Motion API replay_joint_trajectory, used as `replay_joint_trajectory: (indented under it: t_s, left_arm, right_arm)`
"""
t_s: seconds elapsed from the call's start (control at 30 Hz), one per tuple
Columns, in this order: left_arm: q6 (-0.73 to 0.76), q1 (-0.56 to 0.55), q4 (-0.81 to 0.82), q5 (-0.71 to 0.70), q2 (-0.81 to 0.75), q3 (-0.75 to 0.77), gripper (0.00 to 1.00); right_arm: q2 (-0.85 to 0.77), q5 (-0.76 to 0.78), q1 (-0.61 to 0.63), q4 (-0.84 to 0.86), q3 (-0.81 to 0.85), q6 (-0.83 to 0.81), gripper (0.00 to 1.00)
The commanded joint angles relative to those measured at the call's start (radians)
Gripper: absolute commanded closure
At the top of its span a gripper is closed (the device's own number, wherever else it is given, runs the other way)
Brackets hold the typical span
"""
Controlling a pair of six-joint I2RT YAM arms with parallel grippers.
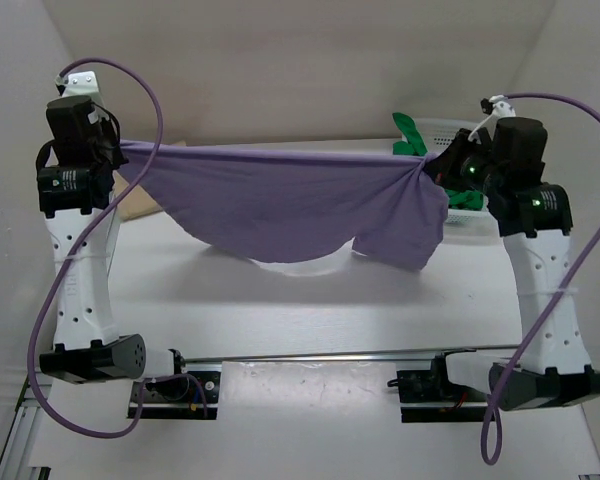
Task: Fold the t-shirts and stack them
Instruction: Flatten out the tshirt
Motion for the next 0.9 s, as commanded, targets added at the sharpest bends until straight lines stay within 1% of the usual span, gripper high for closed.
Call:
replay_joint_trajectory:
  t_s: [0.0, 0.07, 0.1, 0.13, 0.2, 0.23, 0.27, 0.3, 0.33, 0.37, 0.4, 0.43, 0.5, 0.57, 0.6, 0.63, 0.67, 0.7, 0.73, 0.77, 0.8, 0.83, 0.87]
  left_arm:
    - [0.001, 0.020, 0.044, -0.036, -0.007, 0.026, 0.90]
    - [0.001, 0.020, 0.053, -0.016, 0.035, 0.026, 0.90]
    - [0.001, 0.007, 0.053, -0.015, 0.053, 0.026, 0.90]
    - [0.001, -0.004, 0.053, -0.015, 0.073, 0.041, 0.90]
    - [0.001, -0.035, 0.053, -0.015, 0.142, 0.100, 0.90]
    - [0.001, -0.035, 0.053, -0.015, 0.170, 0.131, 0.90]
    - [0.001, -0.049, 0.053, -0.015, 0.200, 0.167, 0.90]
    - [0.001, -0.058, 0.053, -0.015, 0.260, 0.243, 0.90]
    - [0.001, -0.058, 0.053, -0.015, 0.288, 0.285, 0.90]
    - [0.001, -0.058, 0.053, -0.005, 0.309, 0.324, 0.90]
    - [0.001, -0.058, 0.053, -0.005, 0.345, 0.363, 0.90]
    - [0.001, -0.058, 0.053, -0.005, 0.356, 0.426, 0.90]
    - [0.001, -0.058, 0.053, 0.008, 0.356, 0.446, 0.90]
    - [0.001, -0.067, 0.062, 0.023, 0.331, 0.420, 0.90]
    - [0.001, -0.067, 0.062, 0.075, 0.289, 0.390, 0.90]
    - [0.001, -0.067, 0.062, 0.107, 0.261, 0.291, 0.90]
    - [0.001, -0.078, 0.071, 0.127, 0.232, 0.224, 0.90]
    - [0.001, -0.087, 0.072, 0.153, 0.201, 0.157, 0.90]
    - [0.001, -0.107, 0.072, 0.162, 0.146, 0.024, 0.90]
    - [0.001, -0.118, 0.084, 0.162, 0.120, -0.041, 0.90]
    - [0.001, -0.127, 0.084, 0.185, 0.094, -0.102, 0.90]
    - [0.001, -0.147, 0.084, 0.204, 0.046, -0.164, 0.90]
    - [0.001, -0.161, 0.084, 0.204, 0.018, -0.290, 0.90]
  right_arm:
    - [-0.014, -0.012, -0.018, 0.038, 0.005, -0.018, 1.00]
    - [0.048, -0.053, -0.018, 0.070, -0.008, 0.035, 1.00]
    - [0.079, -0.121, -0.018, 0.086, -0.018, 0.049, 1.00]
    - [0.157, -0.145, -0.018, 0.107, 0.009, 0.084, 1.00]
    - [0.248, -0.164, -0.018, 0.118, 0.085, 0.110, 1.00]
    - [0.341, -0.164, -0.018, 0.130, 0.192, 0.124, 1.00]
    - [0.389, -0.145, -0.009, 0.130, 0.260, 0.158, 1.00]
    - [0.435, -0.145, -0.009, 0.130, 0.334, 0.172, 1.00]
    - [0.522, -0.145, -0.009, 0.130, 0.410, 0.189, 1.00]
    - [0.561, -0.145, -0.009, 0.130, 0.554, 0.218, 1.00]
    - [0.617, -0.174, -0.009, 0.130, 0.619, 0.230, 1.00]
    - [0.636, -0.188, -0.009, 0.139, 0.671, 0.251, 1.00]
    - [0.623, -0.211, -0.009, 0.171, 0.722, 0.252, 1.00]
    - [0.569, -0.211, -0.009, 0.219, 0.642, 0.233, 1.00]
    - [0.495, -0.211, -0.009, 0.234, 0.580, 0.224, 1.00]
    - [0.454, -0.202, -0.009, 0.248, 0.431, 0.212, 1.00]
    - [0.413, -0.202, 0.000, 0.260, 0.348, 0.200, 1.00]
    - [0.335, -0.190, 0.011, 0.270, 0.262, 0.177, 1.00]
    - [0.295, -0.168, 0.011, 0.286, 0.170, 0.177, 1.00]
    - [0.258, -0.159, 0.028, 0.299, -0.023, 0.163, 0.96]
    - [0.195, -0.159, 0.046, 0.319, -0.120, 0.163, 0.92]
    - [0.167, -0.159, 0.057, 0.319, -0.214, 0.163, 0.86]
    - [0.129, -0.135, 0.083, 0.319, -0.383, 0.163, 0.71]
